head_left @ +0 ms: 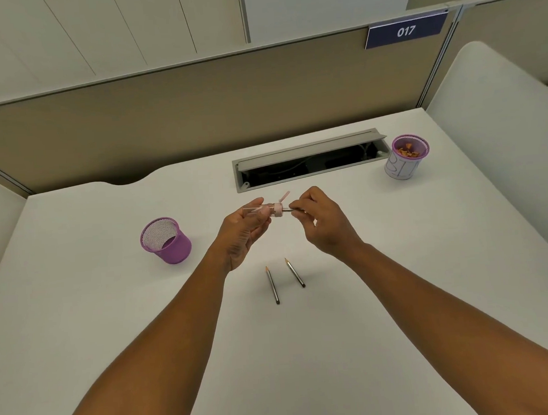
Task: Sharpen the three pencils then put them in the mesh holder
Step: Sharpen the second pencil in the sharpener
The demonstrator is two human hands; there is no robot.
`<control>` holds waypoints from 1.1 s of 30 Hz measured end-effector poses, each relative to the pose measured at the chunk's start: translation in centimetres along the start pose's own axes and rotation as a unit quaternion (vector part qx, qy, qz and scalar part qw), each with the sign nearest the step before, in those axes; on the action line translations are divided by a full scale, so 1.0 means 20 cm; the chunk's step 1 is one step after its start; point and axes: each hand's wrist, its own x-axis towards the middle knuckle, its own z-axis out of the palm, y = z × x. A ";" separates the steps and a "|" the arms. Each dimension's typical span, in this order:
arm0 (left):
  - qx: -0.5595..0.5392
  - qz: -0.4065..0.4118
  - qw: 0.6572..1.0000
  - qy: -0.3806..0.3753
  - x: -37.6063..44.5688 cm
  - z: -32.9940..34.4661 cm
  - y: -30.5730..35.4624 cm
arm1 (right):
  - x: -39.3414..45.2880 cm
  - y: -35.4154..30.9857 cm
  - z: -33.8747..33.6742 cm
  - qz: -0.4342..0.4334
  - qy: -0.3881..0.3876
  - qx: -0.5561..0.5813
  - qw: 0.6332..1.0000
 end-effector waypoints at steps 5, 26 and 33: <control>-0.050 0.013 0.999 -0.015 -0.02 0.03 0.03 | 0.03 -0.04 -0.04 -0.028 0.059 -0.040 0.997; -0.037 0.016 0.998 -0.046 -0.11 0.03 0.06 | 0.01 -0.23 -0.12 0.072 0.015 -0.148 0.986; -0.011 0.020 0.999 -0.041 -0.13 0.02 0.05 | 0.12 -0.34 -0.23 0.454 -0.171 0.169 0.858</control>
